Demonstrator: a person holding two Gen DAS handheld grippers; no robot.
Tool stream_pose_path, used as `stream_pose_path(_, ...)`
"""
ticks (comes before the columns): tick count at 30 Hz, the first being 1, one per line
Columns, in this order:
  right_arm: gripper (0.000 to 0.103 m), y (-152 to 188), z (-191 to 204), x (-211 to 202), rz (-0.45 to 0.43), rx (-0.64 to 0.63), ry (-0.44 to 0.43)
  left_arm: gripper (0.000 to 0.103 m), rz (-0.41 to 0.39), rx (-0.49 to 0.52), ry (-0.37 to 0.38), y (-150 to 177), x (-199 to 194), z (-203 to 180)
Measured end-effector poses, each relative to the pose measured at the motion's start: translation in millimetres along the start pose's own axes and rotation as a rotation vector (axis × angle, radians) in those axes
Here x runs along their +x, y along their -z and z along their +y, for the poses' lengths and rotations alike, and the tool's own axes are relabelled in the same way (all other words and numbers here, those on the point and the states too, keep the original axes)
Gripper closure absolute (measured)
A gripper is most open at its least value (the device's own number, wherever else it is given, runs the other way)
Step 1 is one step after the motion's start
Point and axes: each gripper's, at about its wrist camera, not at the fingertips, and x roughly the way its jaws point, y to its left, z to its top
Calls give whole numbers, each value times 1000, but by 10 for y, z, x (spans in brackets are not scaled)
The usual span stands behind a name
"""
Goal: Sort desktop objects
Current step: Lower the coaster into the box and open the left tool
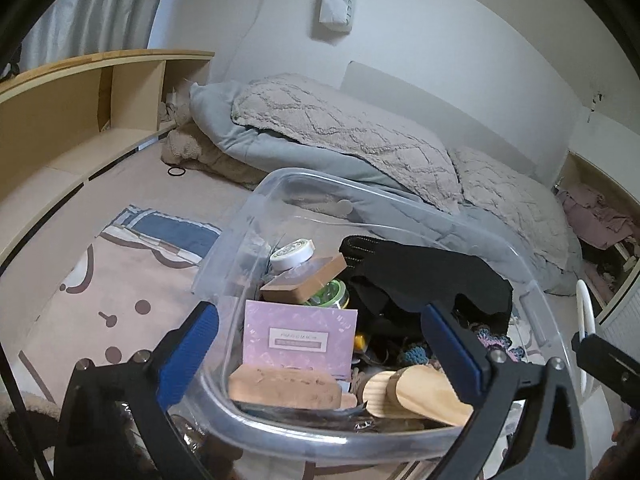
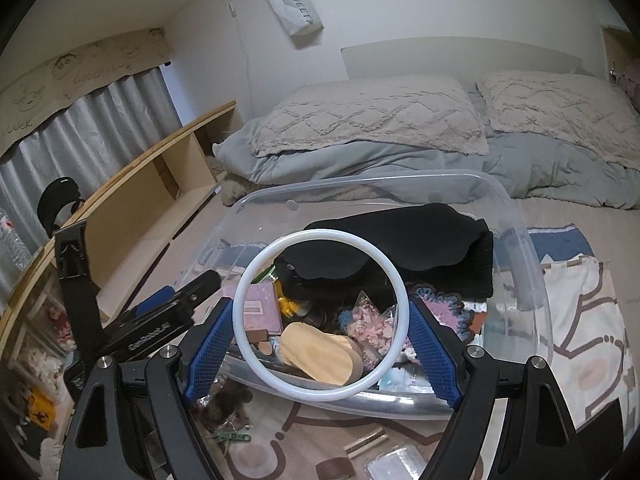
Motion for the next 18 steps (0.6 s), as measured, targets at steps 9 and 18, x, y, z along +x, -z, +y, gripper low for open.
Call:
stream_pose_path(9, 18, 7, 40, 134, 12, 5, 14, 1, -31, 81, 5, 19, -170, -1)
stream_pose_path(18, 18, 41, 37, 463, 47, 14, 53, 1, -79, 147, 15, 46, -310, 48)
